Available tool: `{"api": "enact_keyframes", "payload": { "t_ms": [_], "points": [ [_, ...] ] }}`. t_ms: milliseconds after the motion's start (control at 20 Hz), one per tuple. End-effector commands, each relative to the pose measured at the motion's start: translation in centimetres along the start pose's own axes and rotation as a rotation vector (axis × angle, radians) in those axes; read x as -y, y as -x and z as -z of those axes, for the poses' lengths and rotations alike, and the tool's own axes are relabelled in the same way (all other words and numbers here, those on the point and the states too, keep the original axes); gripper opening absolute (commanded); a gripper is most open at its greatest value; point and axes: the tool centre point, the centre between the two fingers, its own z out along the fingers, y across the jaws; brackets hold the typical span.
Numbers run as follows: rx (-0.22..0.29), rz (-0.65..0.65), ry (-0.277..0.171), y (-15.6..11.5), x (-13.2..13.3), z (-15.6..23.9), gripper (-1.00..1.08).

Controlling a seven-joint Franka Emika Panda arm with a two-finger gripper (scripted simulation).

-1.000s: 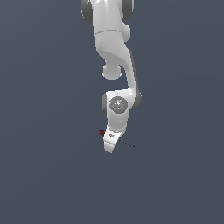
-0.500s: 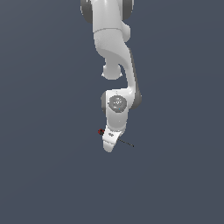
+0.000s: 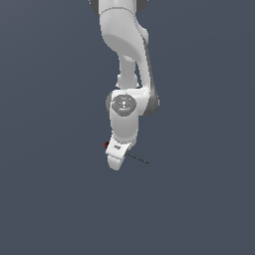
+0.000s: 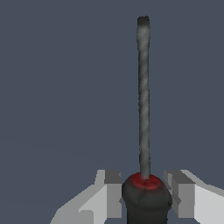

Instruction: Pick up the object and move it to a goal position.

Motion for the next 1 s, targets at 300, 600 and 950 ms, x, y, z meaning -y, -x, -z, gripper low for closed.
{"api": "enact_keyframes", "payload": {
  "t_ms": [300,600,950],
  "points": [
    [-0.002,0.001,0.001,3.1,-3.0,9.0,-1.0],
    [-0.003,0.001,0.001,5.4,-5.3,15.5,-1.0],
    [-0.003,0.001,0.001,7.6,-7.7,22.0,-1.0]
  ]
}}
